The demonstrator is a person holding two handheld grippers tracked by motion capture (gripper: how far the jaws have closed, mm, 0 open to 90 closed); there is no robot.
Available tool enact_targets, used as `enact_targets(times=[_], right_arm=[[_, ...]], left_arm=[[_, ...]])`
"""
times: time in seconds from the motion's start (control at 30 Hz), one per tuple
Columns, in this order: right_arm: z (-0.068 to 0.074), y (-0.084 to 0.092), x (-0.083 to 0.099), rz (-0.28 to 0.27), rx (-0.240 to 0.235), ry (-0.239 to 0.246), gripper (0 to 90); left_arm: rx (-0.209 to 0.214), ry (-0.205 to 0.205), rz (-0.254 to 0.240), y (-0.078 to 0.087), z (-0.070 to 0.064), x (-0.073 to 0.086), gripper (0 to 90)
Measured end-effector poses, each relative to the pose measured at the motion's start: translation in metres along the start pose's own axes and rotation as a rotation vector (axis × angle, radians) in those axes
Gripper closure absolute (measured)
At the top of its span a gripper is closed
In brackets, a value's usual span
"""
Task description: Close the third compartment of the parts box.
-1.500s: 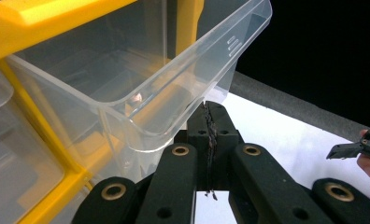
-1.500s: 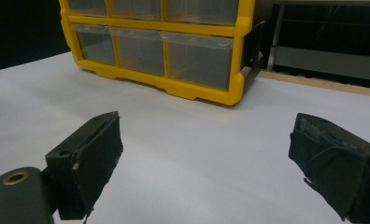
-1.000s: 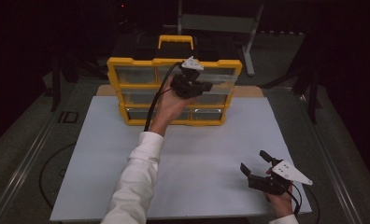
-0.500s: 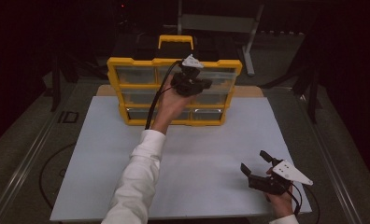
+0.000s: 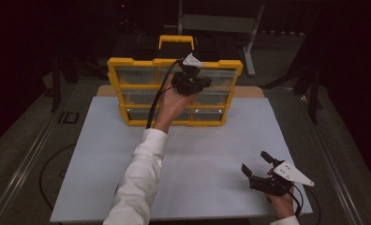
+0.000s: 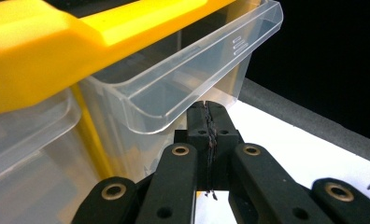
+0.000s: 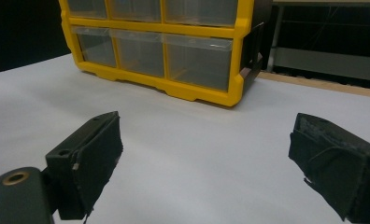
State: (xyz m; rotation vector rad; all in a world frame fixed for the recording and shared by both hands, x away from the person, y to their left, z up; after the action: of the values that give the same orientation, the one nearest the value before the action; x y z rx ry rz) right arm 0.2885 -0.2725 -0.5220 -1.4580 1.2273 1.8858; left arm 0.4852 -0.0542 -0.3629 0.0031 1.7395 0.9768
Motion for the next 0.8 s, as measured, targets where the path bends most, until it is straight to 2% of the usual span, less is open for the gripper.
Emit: enact_targets(times=[0.23, 0.47, 0.8], right_arm=[[0.0, 0.0, 0.0, -0.001, 0.003, -0.002, 9.3], [0.0, 0.0, 0.0, -0.002, 0.006, -0.002, 9.3], [0.0, 0.0, 0.0, -0.001, 0.008, 0.001, 9.3]], left_arm=[[-0.013, 0.009, -0.005, -0.002, 0.004, 0.001, 90.0], [-0.046, 0.014, 0.006, -0.004, 0.008, 0.002, 90.0], [-0.077, 0.052, -0.008, -0.008, 0.015, 0.002, 90.0]])
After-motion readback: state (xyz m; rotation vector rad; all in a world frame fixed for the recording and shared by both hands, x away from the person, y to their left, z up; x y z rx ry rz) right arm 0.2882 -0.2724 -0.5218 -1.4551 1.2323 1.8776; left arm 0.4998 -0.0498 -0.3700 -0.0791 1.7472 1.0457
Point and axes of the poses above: each handheld gripper's, and its own axes: y roughly backward along the jaws, x roughly out of its underside, z roughly to its left, the point moved 7 cm from there along -y, roughly forward along the jaws, and after that the axes turned 8 degrees about z, right-handed, at the moved point
